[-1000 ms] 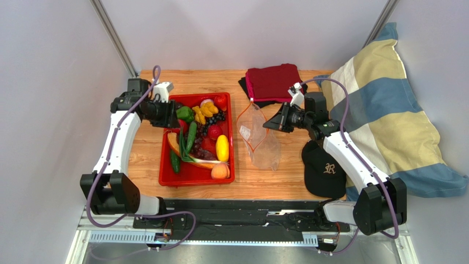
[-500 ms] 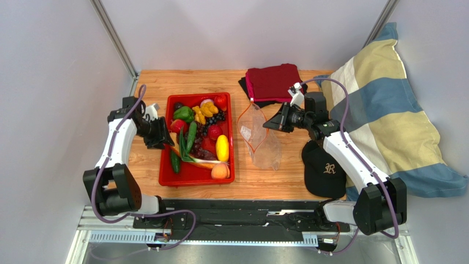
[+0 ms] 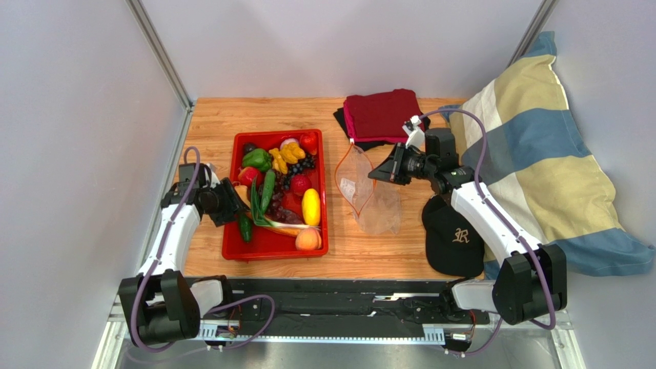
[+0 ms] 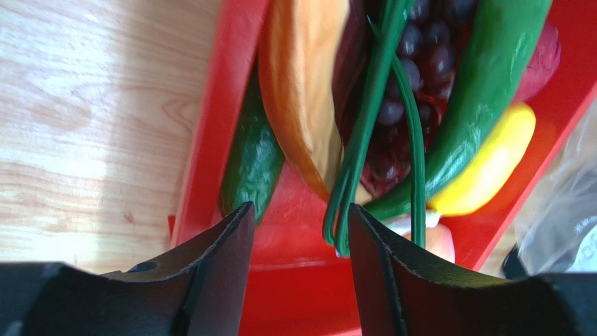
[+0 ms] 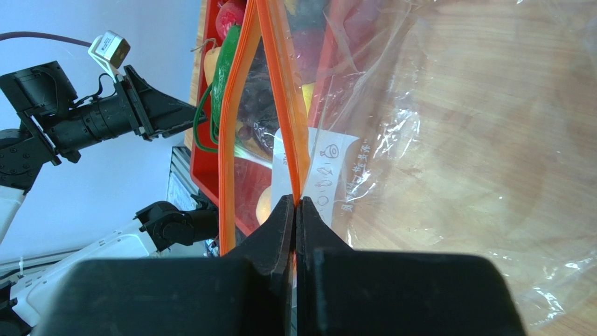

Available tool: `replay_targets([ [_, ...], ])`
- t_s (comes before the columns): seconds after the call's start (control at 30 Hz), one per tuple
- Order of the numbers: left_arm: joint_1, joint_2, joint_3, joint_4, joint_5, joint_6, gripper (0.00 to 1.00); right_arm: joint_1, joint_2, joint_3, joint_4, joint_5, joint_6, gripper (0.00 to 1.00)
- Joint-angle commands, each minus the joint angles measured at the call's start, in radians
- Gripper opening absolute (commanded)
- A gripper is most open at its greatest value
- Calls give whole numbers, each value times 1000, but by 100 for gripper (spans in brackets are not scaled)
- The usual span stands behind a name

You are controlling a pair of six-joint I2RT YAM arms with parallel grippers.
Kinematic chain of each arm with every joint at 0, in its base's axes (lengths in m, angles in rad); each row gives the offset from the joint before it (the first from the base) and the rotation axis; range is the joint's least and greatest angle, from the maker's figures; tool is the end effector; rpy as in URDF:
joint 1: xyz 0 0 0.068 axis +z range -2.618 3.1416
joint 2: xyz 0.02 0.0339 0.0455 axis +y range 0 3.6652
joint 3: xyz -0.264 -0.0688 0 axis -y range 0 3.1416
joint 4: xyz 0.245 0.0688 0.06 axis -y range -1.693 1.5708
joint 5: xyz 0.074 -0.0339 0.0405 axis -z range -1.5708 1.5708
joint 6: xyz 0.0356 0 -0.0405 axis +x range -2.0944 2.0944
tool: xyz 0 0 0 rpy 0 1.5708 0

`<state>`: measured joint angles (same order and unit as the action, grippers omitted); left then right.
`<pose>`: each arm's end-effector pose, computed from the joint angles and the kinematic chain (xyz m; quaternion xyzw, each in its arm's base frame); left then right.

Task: Place the food in the zip-top bag and seal the zipper
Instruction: Pick up the fake food from the bin.

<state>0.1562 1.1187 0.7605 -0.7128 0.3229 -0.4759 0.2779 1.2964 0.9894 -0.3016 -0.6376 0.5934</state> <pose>0.2060 0.0210 0.2267 -0.2595 0.9213 -0.1926 0.2162 0.2676 0.0984 0.2921 -0.0110 0.8542 0.4373 0.2811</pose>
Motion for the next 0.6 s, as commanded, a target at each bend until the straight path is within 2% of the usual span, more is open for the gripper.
replay_targets([
  [0.0,-3,7,-23,167,-42,-99,59,-3,17,41,15,-7,-9,0],
  [0.2,-10,-10,-69,294,-117,-135,60,-6,24,54,9,-11,-10,0],
  [0.57,-61,44,-76,311,-231,-196,59,-5,41,63,9,-14,-9,0],
])
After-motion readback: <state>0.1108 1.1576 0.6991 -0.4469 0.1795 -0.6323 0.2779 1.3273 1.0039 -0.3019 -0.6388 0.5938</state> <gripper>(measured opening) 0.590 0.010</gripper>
